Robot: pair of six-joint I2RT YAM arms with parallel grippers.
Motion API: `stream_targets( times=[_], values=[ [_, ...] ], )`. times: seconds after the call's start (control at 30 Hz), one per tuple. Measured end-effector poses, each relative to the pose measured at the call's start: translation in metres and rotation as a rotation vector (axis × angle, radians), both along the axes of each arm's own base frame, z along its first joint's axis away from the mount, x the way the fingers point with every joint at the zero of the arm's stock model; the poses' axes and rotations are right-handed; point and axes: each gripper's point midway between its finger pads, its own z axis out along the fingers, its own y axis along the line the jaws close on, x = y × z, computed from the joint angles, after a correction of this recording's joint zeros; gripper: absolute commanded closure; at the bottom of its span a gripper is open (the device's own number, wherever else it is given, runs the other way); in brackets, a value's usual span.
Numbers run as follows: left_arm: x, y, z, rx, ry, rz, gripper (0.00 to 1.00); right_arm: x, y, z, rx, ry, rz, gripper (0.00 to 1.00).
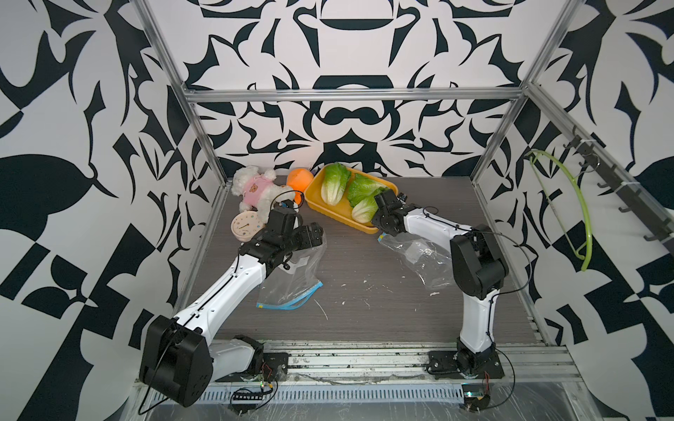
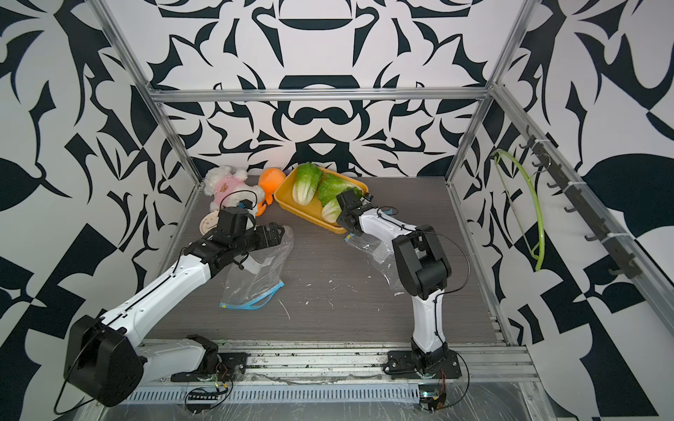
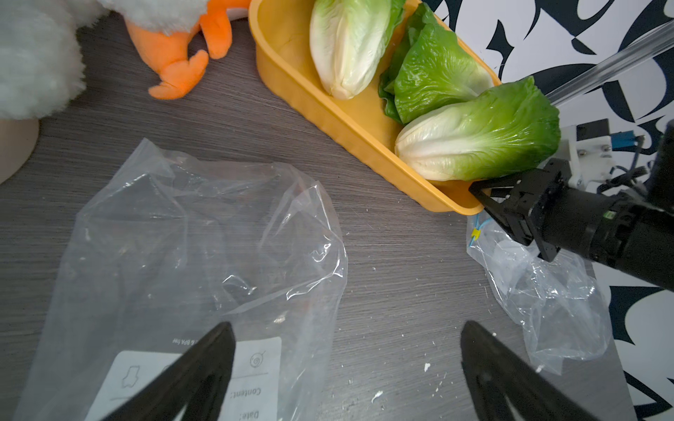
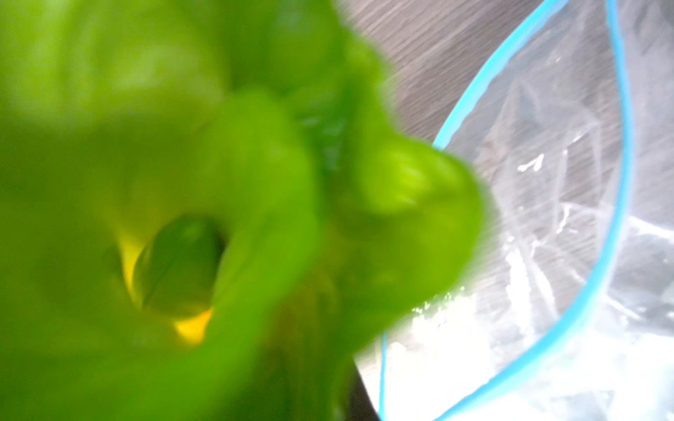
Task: Put the chinese cabbages into a zipper bag and zip it
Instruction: Move the basket to the center of the board.
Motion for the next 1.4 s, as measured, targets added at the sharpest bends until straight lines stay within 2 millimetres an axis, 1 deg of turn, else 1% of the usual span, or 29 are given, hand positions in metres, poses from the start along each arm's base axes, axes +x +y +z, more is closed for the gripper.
stream_targets(
  times=[0.17,0.27,0.5,0.6,0.67,0.8,0.9,0.97,1.03,1.13,1.23,1.3,1.4],
  values=[
    [-0.004,0.002,0.000,0.016,0.035,0.000,0.02,0.003,-0.017,-0.001,-0.021,0.022,0.074,0.86],
    [-0.008,0.004,-0.004,0.028,0.057,0.000,0.02,0.005,-0.031,-0.001,-0.039,0.037,0.111,0.86],
    [-0.016,0.011,-0.013,0.064,0.099,0.010,0.03,0.006,-0.082,-0.002,-0.110,0.080,0.166,0.88],
    [-0.018,0.014,-0.014,0.080,0.106,0.016,0.04,0.008,-0.096,0.000,-0.125,0.094,0.188,0.87],
    [-0.020,0.017,-0.016,0.093,0.112,0.020,0.04,0.010,-0.100,0.002,-0.138,0.100,0.205,0.84],
    [-0.028,0.021,-0.019,0.132,0.129,0.028,0.05,0.008,-0.106,0.004,-0.160,0.104,0.238,0.71],
    [-0.039,0.022,-0.020,0.176,0.136,0.024,0.05,0.004,-0.101,0.011,-0.151,0.101,0.265,0.60],
    [-0.047,0.021,-0.020,0.207,0.139,0.016,0.05,0.000,-0.098,0.021,-0.140,0.089,0.279,0.55],
    [-0.055,0.021,-0.019,0.231,0.139,0.012,0.05,-0.005,-0.094,0.035,-0.123,0.062,0.288,0.48],
    [-0.065,0.023,-0.013,0.237,0.133,0.018,0.05,-0.020,-0.083,0.063,-0.106,0.011,0.309,0.40],
    [-0.071,0.028,-0.007,0.229,0.129,0.046,0.04,-0.044,-0.057,0.089,-0.083,-0.042,0.360,0.36],
    [-0.075,0.033,-0.005,0.223,0.136,0.071,0.03,-0.068,-0.028,0.101,-0.061,-0.072,0.419,0.34],
    [-0.082,0.038,-0.003,0.207,0.150,0.102,0.02,-0.109,0.020,0.107,-0.021,-0.087,0.526,0.33]
  ],
)
